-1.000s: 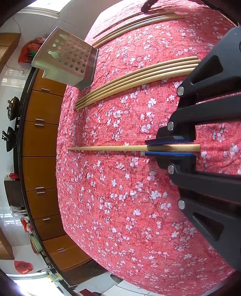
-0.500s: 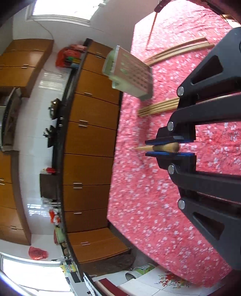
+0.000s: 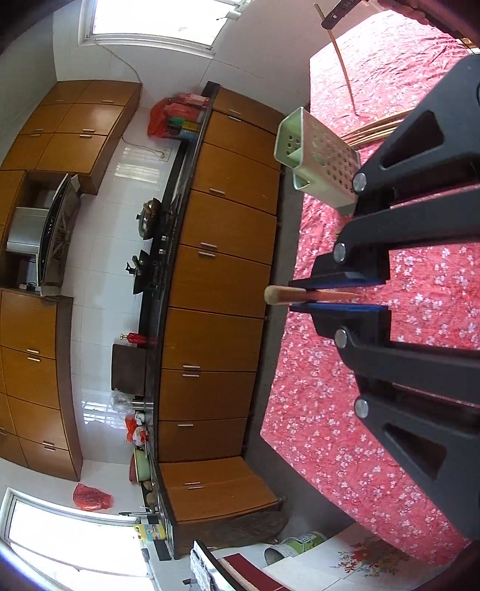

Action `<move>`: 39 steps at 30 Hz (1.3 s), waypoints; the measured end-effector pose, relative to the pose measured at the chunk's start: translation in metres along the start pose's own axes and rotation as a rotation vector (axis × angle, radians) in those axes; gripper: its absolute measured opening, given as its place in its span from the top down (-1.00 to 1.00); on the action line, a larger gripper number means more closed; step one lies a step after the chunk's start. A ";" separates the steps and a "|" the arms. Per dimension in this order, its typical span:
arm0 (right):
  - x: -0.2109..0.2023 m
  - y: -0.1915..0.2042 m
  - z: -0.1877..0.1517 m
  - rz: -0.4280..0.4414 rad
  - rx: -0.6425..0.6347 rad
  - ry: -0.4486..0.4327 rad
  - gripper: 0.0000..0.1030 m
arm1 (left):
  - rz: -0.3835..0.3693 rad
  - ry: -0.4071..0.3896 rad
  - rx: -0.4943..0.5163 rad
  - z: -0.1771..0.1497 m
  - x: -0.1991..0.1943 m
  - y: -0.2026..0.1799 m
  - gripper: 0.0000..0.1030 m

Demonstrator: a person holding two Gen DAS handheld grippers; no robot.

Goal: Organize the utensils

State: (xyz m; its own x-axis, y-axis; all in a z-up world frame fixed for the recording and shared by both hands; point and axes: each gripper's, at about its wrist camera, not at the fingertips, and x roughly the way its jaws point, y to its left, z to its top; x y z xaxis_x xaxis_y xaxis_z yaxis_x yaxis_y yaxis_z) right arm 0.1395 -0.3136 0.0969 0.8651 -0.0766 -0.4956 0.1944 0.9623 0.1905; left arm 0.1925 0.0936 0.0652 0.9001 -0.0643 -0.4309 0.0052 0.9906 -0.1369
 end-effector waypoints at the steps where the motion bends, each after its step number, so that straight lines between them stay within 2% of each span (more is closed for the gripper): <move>1: -0.001 0.001 0.003 0.004 0.004 -0.006 0.85 | -0.002 -0.006 -0.003 0.003 0.000 0.000 0.85; 9: -0.007 0.005 0.032 0.066 0.043 -0.069 0.85 | -0.058 -0.076 -0.014 0.034 -0.013 -0.015 0.85; 18: -0.025 0.022 0.075 0.159 0.066 -0.214 0.86 | -0.192 -0.182 -0.002 0.083 -0.040 -0.054 0.85; 23: -0.027 0.033 0.092 0.227 0.094 -0.281 0.86 | -0.251 -0.194 0.027 0.096 -0.039 -0.084 0.85; 29: -0.020 0.051 0.100 0.272 0.062 -0.307 0.85 | -0.301 -0.159 0.052 0.094 -0.022 -0.111 0.85; 39: 0.022 0.071 0.084 0.259 0.018 -0.179 0.85 | -0.302 0.004 0.118 0.065 0.034 -0.141 0.85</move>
State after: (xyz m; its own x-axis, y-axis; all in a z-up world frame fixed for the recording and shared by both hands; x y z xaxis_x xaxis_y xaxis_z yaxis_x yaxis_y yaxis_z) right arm 0.2108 -0.2687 0.1709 0.9543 0.1244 -0.2718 -0.0365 0.9510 0.3070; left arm 0.2506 -0.0402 0.1275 0.8484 -0.3575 -0.3905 0.3224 0.9339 -0.1545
